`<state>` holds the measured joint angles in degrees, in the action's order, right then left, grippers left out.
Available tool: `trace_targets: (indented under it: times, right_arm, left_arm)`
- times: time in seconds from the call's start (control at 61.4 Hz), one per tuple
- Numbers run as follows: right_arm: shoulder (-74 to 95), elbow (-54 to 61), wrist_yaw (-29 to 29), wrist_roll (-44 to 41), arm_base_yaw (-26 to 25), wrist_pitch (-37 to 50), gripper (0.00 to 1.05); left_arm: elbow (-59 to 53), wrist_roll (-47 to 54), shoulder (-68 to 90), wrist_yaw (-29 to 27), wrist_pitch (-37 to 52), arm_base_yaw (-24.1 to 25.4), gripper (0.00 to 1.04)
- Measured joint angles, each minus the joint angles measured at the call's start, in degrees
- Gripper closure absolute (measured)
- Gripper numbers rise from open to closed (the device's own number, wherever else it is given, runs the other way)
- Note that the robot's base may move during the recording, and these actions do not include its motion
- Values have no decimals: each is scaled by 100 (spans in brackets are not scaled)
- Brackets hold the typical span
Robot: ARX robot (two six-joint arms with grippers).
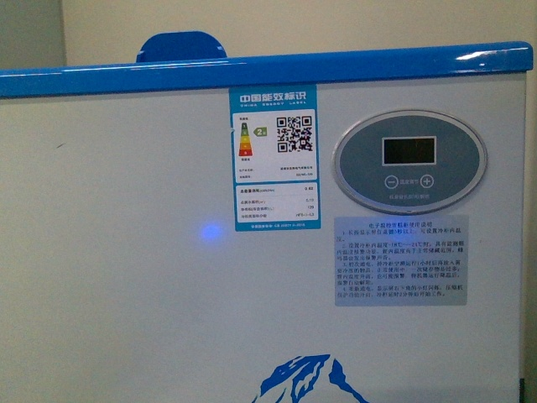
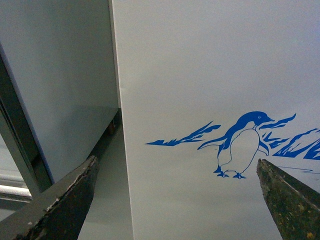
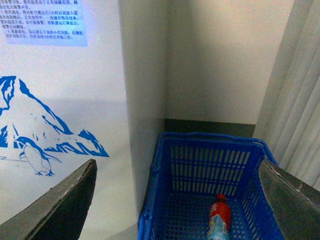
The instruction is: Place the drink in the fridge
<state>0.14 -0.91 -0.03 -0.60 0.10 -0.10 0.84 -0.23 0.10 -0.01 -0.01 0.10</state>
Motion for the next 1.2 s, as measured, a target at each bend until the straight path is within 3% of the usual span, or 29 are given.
trace_targets:
  times: [0.146, 0.228, 0.293, 0.407, 0.505, 0.732, 0.96, 1.204]
  right_arm:
    - [31, -11, 52, 44, 7, -37, 7]
    - [872, -544, 428, 439, -81, -1209, 7]
    - [1886, -885, 214, 476, -439, -1447, 7]
    - [4465, -1545, -299, 249, -1340, -369, 7]
    - [6116, -2138, -413, 7, -1637, 306, 7]
    - [9536, -3475, -507, -219, -1808, 1318, 7]
    - [11621, -4400, -271, -232, -1768, 2087, 7]
    - [13912, -6011, 81, -201, -1722, 2262, 7]
  left_arm:
    - [0, 0, 0, 0, 0, 0, 8]
    - [0, 0, 0, -2, 0, 0, 8]
    - [0, 0, 0, 4, 0, 0, 8]
    - [0, 0, 0, 2, 0, 0, 8]
    - [0, 0, 0, 0, 0, 0, 8]
    - [0, 0, 0, 2, 0, 0, 8]
    - [0, 0, 0, 2, 0, 0, 8]
    - [0, 0, 0, 2, 0, 0, 8]
